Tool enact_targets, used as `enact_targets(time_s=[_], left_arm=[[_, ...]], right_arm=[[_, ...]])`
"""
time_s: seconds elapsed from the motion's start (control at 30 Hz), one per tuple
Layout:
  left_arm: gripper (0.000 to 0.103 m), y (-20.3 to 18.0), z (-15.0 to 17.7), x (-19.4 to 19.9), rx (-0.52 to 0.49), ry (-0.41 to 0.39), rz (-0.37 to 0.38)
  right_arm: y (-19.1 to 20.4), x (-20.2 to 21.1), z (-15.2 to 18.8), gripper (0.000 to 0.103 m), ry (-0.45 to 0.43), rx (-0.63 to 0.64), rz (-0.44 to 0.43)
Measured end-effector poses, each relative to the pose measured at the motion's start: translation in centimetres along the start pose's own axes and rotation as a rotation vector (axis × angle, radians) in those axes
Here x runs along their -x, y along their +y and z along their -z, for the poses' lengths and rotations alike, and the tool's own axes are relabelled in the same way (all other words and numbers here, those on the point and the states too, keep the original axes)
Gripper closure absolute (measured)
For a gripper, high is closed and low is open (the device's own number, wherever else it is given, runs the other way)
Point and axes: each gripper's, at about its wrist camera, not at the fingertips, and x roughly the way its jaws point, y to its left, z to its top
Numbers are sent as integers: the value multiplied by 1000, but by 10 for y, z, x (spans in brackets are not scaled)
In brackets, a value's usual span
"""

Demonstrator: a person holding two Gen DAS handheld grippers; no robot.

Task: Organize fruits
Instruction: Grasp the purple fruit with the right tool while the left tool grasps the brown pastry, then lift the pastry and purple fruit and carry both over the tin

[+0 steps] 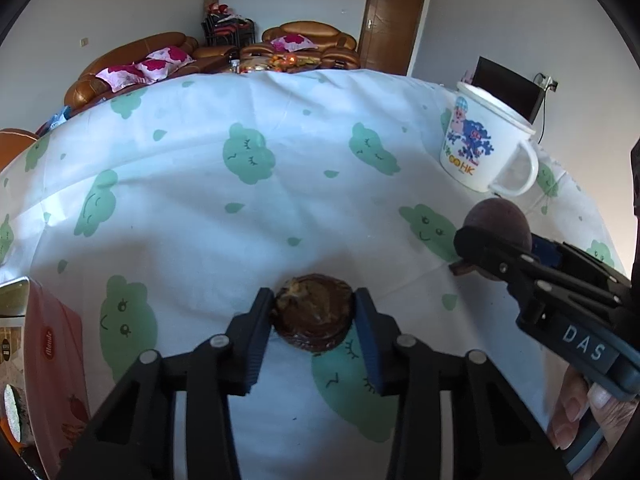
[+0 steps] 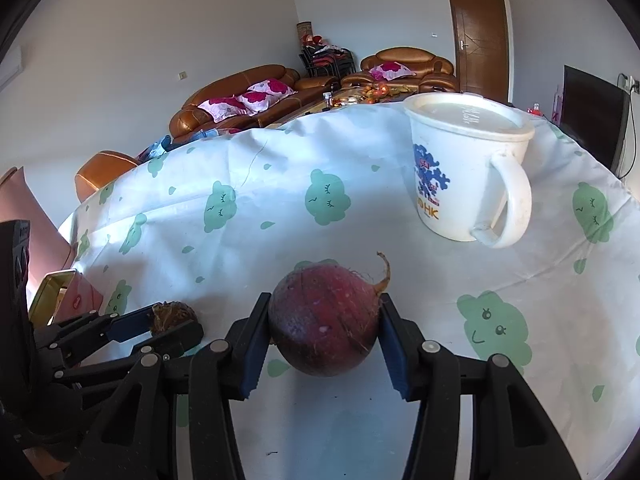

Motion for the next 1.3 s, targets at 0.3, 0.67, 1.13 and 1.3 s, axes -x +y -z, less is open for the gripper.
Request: enact_targets(time_s=[0.3, 0.67, 1.13, 1.3], left_arm=[[61, 4, 0, 6, 18, -27, 24], [61, 8, 2, 19, 43, -98, -3], [61, 9, 6, 44, 50, -231, -55], [61, 9, 7, 48, 49, -248, -64]], right_arm=[[6, 8, 1, 51, -38, 32, -18], [14, 17, 3, 51, -82, 79, -53], [21, 28, 5, 51, -144, 109, -77], [21, 33, 6, 51, -167, 113, -83]])
